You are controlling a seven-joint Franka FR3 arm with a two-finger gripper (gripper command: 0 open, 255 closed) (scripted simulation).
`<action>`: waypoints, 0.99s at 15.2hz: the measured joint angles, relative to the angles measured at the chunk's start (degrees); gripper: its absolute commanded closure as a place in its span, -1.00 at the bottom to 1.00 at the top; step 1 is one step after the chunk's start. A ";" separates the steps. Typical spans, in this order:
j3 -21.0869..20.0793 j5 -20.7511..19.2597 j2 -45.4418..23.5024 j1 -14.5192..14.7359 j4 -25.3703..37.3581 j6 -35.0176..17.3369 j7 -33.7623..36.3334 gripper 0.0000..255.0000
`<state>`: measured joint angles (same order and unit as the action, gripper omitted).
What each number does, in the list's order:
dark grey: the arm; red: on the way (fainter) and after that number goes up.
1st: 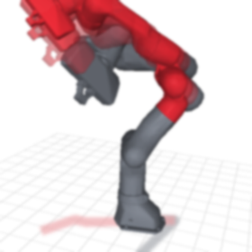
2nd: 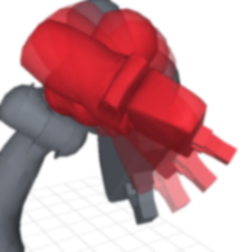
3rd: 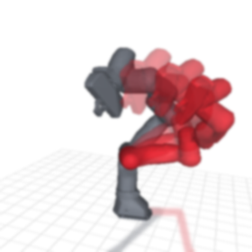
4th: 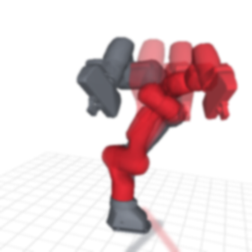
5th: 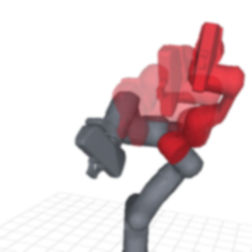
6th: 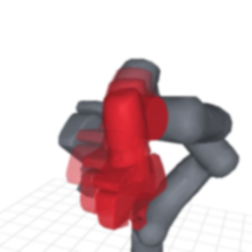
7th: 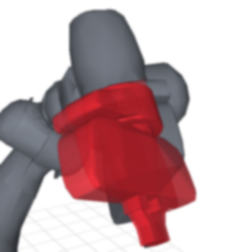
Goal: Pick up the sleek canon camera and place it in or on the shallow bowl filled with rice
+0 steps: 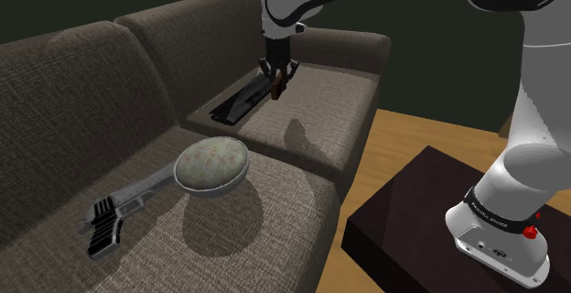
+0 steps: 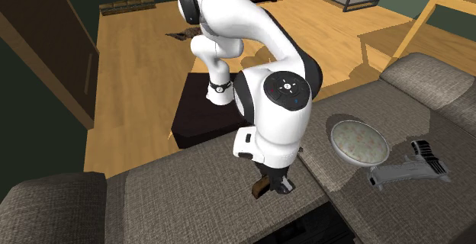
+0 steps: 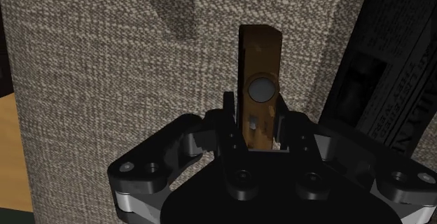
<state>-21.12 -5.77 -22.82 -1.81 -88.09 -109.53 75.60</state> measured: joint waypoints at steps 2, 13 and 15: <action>-0.05 0.06 0.10 0.07 1.28 1.36 -0.01 1.00; -0.35 0.47 1.00 0.42 8.64 9.54 -0.13 1.00; -0.38 0.47 0.99 0.51 10.04 10.92 -0.16 1.00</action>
<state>-21.50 -5.30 -21.83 -1.30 -78.05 -98.61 75.44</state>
